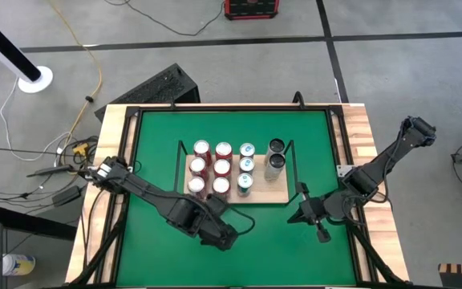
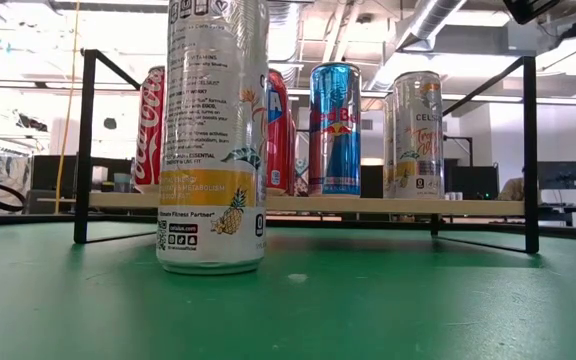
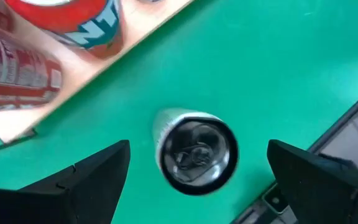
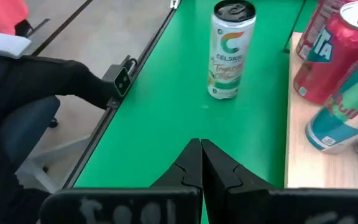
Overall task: Place canned beverage on shelf
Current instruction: Put the white-yellow soda can on the shelf aligned with the other white-yellow soda cans
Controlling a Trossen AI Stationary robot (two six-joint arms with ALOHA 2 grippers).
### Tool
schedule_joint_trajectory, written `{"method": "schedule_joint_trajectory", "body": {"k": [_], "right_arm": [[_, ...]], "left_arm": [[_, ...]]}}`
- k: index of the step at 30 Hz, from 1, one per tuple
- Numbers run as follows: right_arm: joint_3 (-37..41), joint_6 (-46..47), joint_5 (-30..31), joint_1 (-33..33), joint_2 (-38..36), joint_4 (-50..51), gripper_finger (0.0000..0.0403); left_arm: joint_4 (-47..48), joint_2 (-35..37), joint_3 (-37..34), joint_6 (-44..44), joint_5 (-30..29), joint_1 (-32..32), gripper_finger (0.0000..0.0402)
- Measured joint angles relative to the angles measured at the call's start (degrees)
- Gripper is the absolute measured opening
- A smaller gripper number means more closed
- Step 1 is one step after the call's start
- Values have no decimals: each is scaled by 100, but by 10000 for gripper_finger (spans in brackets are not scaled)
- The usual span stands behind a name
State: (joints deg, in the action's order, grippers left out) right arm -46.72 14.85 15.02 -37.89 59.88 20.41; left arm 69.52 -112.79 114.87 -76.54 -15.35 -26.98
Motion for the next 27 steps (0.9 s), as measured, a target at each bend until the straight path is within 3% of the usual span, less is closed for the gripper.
{"method": "schedule_joint_trajectory", "body": {"k": [9, 23, 27], "right_arm": [[0, 26, -314, 0, 0, 24, 21], [0, 15, -318, 2, 0, 41, 23], [0, 9, -318, 2, 0, 45, 28]], "left_arm": [[-192, -387, 4, -456, 3, -187, 364], [-151, -555, 6, -222, -16, -116, 363], [-148, -555, 6, -61, 117, -69, 345]]}}
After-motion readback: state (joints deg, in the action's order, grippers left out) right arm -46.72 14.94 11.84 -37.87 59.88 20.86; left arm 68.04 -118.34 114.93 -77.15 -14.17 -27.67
